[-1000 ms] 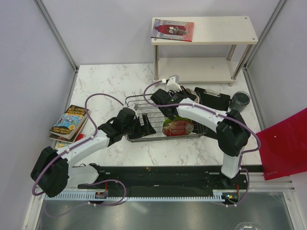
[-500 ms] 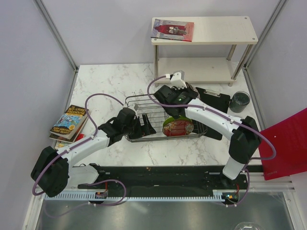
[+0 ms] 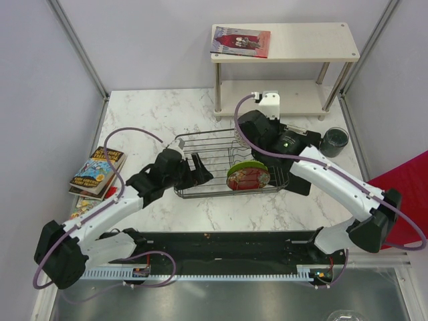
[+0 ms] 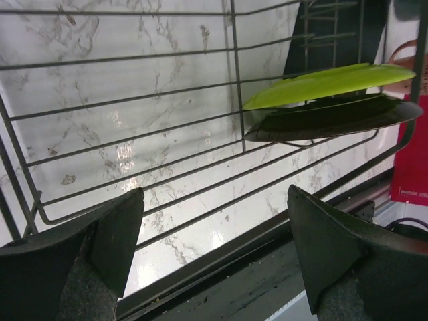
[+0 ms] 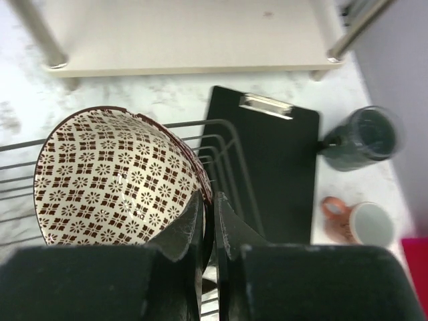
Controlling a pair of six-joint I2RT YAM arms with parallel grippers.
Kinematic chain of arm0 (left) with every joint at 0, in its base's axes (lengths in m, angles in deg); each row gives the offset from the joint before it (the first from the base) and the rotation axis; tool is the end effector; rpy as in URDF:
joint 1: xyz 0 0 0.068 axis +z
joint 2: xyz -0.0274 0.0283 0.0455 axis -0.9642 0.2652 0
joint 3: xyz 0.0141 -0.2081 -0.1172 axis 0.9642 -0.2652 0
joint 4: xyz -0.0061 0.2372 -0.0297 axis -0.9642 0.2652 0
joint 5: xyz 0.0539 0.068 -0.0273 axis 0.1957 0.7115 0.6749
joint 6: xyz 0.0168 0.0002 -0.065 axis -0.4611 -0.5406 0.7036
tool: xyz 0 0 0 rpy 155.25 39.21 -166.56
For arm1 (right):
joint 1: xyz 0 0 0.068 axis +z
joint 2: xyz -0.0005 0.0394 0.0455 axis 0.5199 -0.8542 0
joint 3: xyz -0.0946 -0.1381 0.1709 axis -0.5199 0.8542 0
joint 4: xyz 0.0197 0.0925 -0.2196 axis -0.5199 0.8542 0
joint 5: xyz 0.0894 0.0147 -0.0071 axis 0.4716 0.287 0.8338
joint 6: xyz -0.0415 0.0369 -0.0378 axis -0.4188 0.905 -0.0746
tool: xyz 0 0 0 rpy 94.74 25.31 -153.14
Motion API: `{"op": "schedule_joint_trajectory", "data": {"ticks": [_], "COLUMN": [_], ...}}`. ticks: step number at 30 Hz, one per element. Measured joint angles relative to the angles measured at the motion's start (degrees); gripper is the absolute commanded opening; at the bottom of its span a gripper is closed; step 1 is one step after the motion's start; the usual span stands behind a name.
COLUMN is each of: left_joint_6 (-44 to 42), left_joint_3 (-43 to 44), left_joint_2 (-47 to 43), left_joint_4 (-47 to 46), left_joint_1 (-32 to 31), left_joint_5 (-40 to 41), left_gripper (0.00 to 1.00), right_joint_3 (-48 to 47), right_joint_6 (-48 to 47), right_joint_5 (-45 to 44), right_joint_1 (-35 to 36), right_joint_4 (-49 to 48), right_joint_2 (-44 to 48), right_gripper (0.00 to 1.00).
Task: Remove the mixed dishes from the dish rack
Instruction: Pick up the bowl from the dish rack, then place the bowl at the center of the board.
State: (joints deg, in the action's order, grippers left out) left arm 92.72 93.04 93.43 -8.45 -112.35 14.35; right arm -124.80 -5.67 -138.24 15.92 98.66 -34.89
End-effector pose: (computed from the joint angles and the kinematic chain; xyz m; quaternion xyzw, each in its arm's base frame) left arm 0.1881 -0.1493 0.2048 -0.0638 0.9019 -0.3068 0.2973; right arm 0.2290 0.1821 0.3357 0.0356 0.8287 -0.1330 0.5425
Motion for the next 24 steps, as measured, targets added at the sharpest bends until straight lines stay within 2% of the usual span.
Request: {"op": "schedule_joint_trajectory", "data": {"ticks": [6,13,18,24], "left_joint_6": [-0.17,-2.36,-4.83,-5.27], "left_joint_3": [1.09,1.86,2.16,2.16], "left_joint_2": [-9.03,-20.24,-23.47,-23.08], "left_joint_4": [2.49,4.42,4.13,4.44], "left_joint_1": [0.37,1.29,1.31,1.31], "left_joint_5": [7.43,13.64,13.64,13.60], "left_gripper": [0.99,0.99,0.99,0.99], "right_joint_3": [5.44,11.08,12.31,13.81], "right_joint_6": [1.38,3.54,4.96,7.50], "right_joint_5": [13.94,29.86,34.84,34.03], "right_joint_1": [-1.03,-1.38,-1.33,-2.64], "right_joint_4": [-6.99,-12.98,-15.76,-15.17], "right_joint_2": [4.31,4.35,4.31,6.84], "right_gripper": [0.00,0.00,0.00,0.00]}}
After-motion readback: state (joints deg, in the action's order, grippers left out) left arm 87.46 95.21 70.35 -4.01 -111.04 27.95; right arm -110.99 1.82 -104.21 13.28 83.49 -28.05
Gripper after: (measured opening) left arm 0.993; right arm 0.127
